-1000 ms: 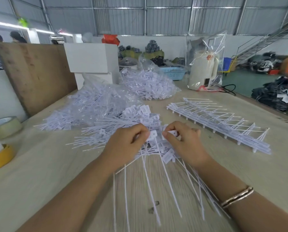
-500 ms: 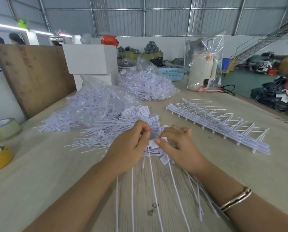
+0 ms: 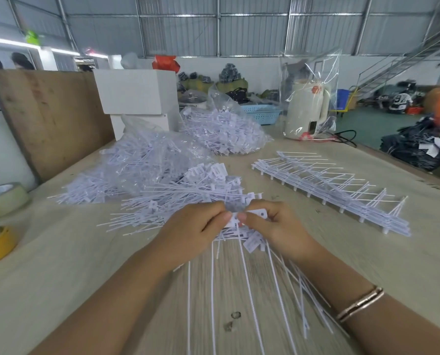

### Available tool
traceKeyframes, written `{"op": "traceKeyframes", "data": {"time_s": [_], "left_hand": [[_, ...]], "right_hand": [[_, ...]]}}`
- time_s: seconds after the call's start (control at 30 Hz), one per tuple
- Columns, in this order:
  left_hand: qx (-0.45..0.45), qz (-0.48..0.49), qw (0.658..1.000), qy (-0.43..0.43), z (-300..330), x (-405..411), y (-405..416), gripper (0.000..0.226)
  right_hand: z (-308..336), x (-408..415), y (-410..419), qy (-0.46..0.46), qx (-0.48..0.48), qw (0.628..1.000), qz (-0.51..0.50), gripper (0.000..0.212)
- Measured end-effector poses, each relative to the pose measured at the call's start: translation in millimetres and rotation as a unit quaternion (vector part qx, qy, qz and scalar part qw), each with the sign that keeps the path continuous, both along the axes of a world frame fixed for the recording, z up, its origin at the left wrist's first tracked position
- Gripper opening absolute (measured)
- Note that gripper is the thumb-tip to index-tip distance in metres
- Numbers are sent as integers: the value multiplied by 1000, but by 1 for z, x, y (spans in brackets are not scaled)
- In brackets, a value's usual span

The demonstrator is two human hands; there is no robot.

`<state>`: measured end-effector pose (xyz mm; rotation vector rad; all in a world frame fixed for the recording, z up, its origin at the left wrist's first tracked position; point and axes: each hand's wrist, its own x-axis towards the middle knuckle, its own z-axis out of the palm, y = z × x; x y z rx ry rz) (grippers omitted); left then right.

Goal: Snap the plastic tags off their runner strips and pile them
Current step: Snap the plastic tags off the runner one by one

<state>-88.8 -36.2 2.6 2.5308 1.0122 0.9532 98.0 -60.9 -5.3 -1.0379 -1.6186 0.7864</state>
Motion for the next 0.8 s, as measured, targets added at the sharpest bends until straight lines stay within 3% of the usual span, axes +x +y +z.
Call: {"op": "traceKeyframes", "data": {"time_s": [0.27, 0.57, 0.7, 0.8], "left_hand": [[-5, 5, 993, -121, 2, 14, -6, 35], [-34, -17, 981, -189, -2, 22, -10, 37], [-114, 2, 949, -294, 0, 16, -5, 31], [-105, 6, 948, -300, 3, 3, 2, 25]], "right_hand": [[3, -8, -3, 111, 9, 994, -11, 25], [5, -12, -7, 173, 2, 985, -10, 30], [12, -1, -8, 251, -7, 962, -110, 36], [12, 10, -9, 211, -37, 968, -128, 34]]}}
